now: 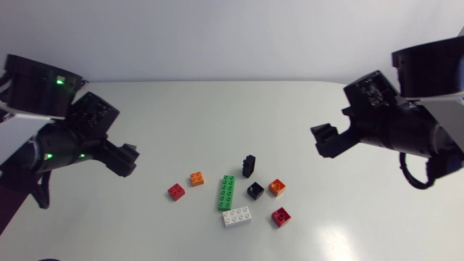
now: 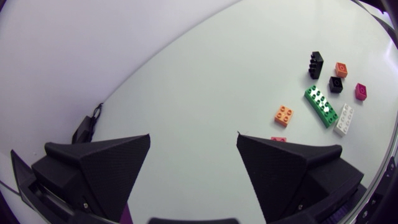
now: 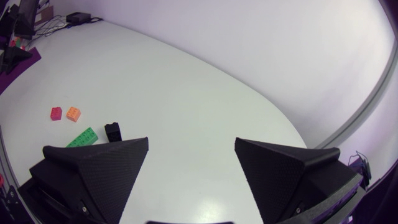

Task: Disassemble duplo

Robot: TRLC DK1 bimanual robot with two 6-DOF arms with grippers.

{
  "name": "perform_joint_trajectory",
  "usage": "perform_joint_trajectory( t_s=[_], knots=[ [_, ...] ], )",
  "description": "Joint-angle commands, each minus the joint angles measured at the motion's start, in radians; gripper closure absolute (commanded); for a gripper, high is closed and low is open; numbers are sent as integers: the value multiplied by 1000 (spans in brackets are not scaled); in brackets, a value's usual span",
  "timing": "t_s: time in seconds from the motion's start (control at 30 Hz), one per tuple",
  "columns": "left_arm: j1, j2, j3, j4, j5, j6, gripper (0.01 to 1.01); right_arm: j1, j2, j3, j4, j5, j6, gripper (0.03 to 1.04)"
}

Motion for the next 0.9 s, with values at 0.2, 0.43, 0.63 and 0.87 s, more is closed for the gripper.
perform_joint_trajectory(
  t_s=[0.2, 0.43, 0.63, 0.87],
  knots=[
    [-53, -233, 25, -173, -130, -117, 39, -23, -324, -69, -97, 207, 51, 61],
    [-34, -451, 13, -232, -177, -112, 39, -27, -504, -121, -157, 306, 16, 61],
    [-13, -661, -44, -187, -279, -65, 39, -73, -642, -175, -122, 308, -33, 61],
    [84, -918, -168, -158, -297, 61, 39, -113, -804, -264, -76, 306, -130, 61]
  ],
)
